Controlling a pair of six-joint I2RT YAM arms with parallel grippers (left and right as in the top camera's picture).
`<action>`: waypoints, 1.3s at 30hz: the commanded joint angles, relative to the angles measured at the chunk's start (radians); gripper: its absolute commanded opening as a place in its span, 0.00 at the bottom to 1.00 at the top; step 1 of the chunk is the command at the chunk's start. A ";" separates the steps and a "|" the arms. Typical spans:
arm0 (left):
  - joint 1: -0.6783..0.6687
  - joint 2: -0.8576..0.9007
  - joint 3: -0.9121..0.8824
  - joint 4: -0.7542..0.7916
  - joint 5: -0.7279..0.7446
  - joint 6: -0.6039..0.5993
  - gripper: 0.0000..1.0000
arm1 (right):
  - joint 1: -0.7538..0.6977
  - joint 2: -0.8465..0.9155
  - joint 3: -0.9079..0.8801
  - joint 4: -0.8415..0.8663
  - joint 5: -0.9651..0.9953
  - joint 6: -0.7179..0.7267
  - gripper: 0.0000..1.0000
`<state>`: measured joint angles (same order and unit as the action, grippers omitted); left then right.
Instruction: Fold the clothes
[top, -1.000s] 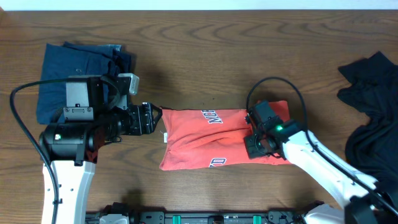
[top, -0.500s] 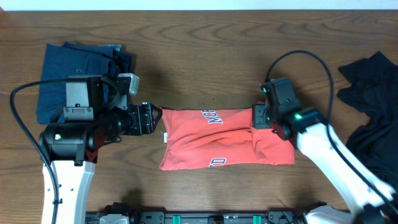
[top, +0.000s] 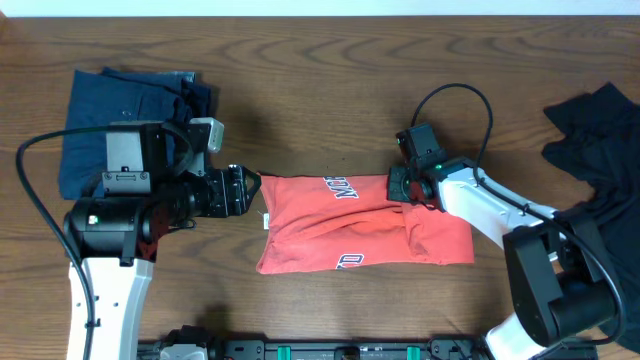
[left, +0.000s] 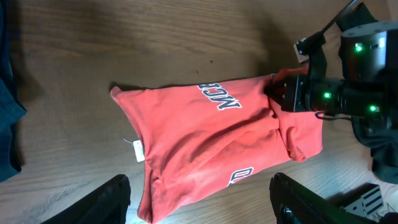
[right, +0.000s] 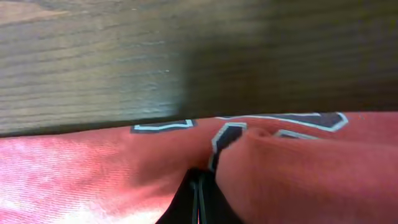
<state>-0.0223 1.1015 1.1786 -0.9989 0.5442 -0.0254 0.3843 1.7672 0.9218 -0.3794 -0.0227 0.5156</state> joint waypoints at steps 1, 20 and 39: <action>0.003 0.002 0.015 -0.002 0.006 0.007 0.73 | -0.009 -0.014 0.000 0.008 -0.122 -0.130 0.05; 0.003 0.092 0.014 -0.045 0.001 0.090 0.74 | -0.460 -0.429 0.030 -0.404 -0.385 -0.335 0.79; 0.003 0.402 -0.099 -0.013 0.019 0.093 0.79 | -0.481 -0.393 0.030 -0.541 -0.482 -0.502 0.64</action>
<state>-0.0223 1.5169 1.0706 -1.0214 0.5034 0.0536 -0.1619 1.3689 0.9504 -0.9161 -0.4770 0.0708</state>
